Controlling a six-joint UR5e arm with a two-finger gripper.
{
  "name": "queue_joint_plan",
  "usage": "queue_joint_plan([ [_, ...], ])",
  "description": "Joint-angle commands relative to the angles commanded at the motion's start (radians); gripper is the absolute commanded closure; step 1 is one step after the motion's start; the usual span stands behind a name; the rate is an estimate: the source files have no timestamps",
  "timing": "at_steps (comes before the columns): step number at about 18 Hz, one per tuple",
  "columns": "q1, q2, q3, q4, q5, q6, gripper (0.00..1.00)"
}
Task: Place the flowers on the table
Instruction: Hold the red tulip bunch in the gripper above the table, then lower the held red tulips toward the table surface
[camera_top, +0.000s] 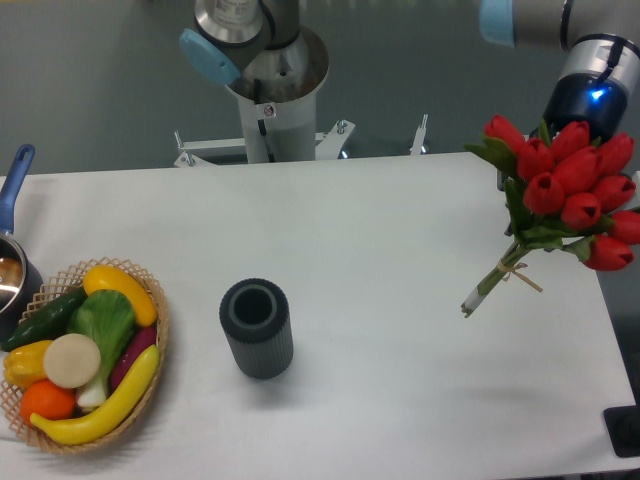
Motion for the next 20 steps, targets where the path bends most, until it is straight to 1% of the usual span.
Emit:
queue_joint_plan([
  [8,-0.002,0.009,0.0,-0.002,0.046,-0.003,0.53],
  [9,-0.003,0.024,-0.002,-0.002,0.095,-0.003,0.53],
  [12,-0.008,0.049,-0.002,-0.005,0.193,-0.006,0.53],
  [15,-0.023,0.051,0.005,-0.003,0.323,-0.005,0.53],
  [18,-0.069,0.058,0.008,-0.003,0.483,0.0,0.54],
  [20,-0.101,0.057,0.008,-0.005,0.57,0.012,0.57],
])
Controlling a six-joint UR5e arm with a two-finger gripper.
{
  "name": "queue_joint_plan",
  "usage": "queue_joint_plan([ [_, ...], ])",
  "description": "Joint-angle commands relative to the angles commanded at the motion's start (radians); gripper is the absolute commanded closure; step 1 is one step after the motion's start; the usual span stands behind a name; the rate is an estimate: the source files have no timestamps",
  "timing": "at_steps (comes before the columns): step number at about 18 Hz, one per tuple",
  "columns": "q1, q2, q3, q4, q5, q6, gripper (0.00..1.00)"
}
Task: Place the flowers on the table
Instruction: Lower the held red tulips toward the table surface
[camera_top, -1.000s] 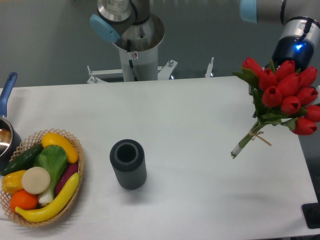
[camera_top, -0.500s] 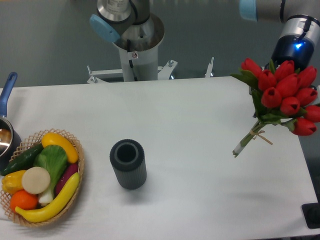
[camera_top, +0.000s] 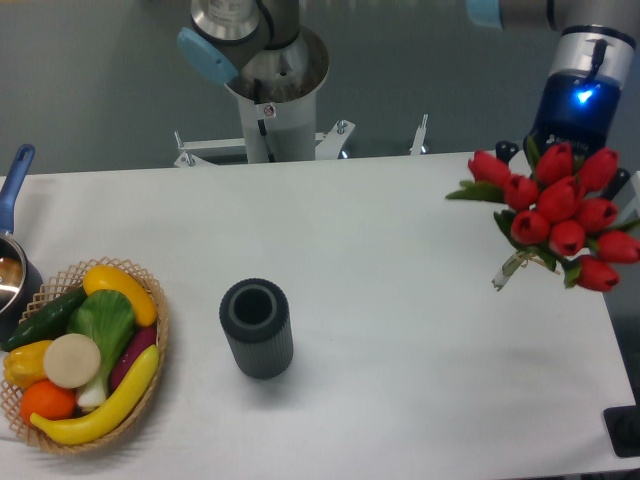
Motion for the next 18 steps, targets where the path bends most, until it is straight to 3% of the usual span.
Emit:
queue_joint_plan([
  [7,-0.135,-0.044,-0.018,-0.011,0.367,0.116,0.58],
  [9,-0.158,-0.072,-0.02,-0.014,0.427,0.173,0.58],
  [15,-0.242,-0.199,-0.018,-0.023,0.712,0.239,0.58],
  [18,-0.25,-0.264,-0.006,-0.025,0.726,0.241,0.58],
])
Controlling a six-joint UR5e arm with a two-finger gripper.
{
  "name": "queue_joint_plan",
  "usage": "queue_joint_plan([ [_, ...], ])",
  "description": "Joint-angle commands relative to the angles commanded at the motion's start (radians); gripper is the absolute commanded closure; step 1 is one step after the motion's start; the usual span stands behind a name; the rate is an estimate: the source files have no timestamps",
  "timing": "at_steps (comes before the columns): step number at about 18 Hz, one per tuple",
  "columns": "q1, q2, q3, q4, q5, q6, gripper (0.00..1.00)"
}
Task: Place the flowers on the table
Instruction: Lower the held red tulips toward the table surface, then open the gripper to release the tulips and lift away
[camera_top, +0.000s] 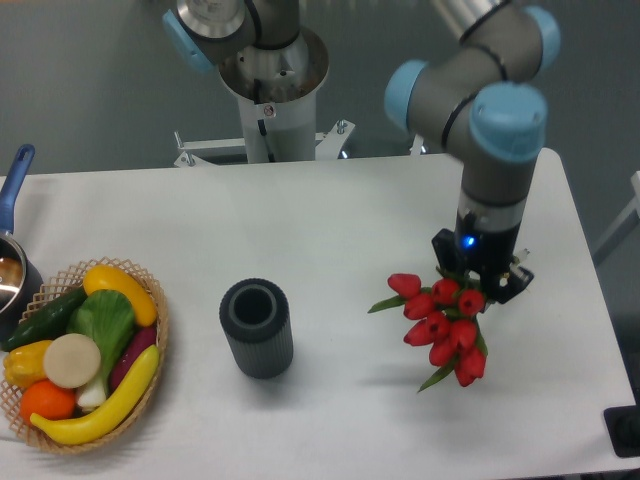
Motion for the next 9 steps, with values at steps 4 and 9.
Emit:
queue_joint_plan([
  [4,-0.003,-0.052,0.002,0.005,0.005,-0.002,0.58],
  [9,-0.02,-0.074,0.0,0.006,0.006,-0.006,0.58],
])
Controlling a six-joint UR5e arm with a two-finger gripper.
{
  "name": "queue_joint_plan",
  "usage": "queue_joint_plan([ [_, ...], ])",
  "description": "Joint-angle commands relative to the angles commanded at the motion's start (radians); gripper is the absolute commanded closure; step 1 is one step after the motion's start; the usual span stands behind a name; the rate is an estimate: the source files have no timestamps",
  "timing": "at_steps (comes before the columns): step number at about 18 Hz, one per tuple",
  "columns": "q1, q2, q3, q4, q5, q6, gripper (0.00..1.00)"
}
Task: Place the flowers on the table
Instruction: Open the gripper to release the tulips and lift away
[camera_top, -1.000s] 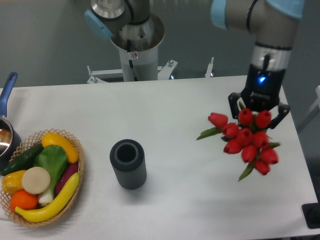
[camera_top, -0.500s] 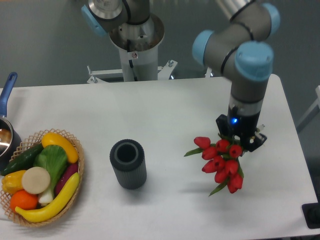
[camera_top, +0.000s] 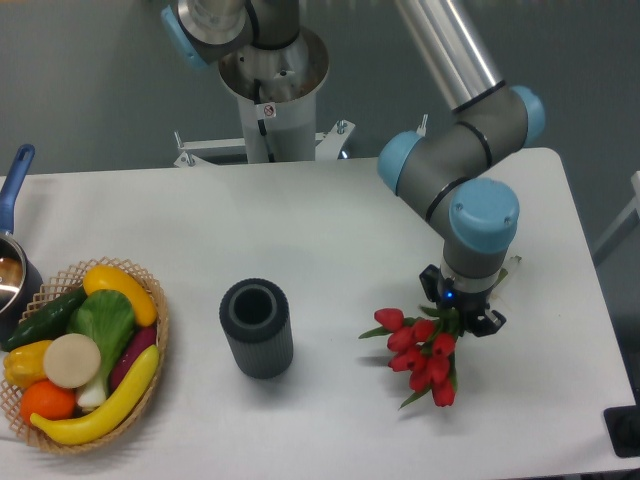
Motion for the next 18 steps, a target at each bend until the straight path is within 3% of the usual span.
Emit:
queue_joint_plan([
  [1,0.0,0.0,0.002,0.002,0.0,0.003,0.51],
  [2,0.0,0.002,0.003,0.003,-0.002,0.006,0.39],
  [3,0.0,0.005,0.005,0.006,-0.003,0.008,0.16],
  [4,0.0,0.008,0.008,0.008,-0.003,0.008,0.02],
  [7,0.003,0.023,0.008,0.018,-0.014,0.002,0.0],
  [14,0.067,0.135,0.023,0.008,-0.126,-0.005,0.0],
  [18,0.139,0.195,0.044,-0.136,-0.175,0.087,0.0],
])
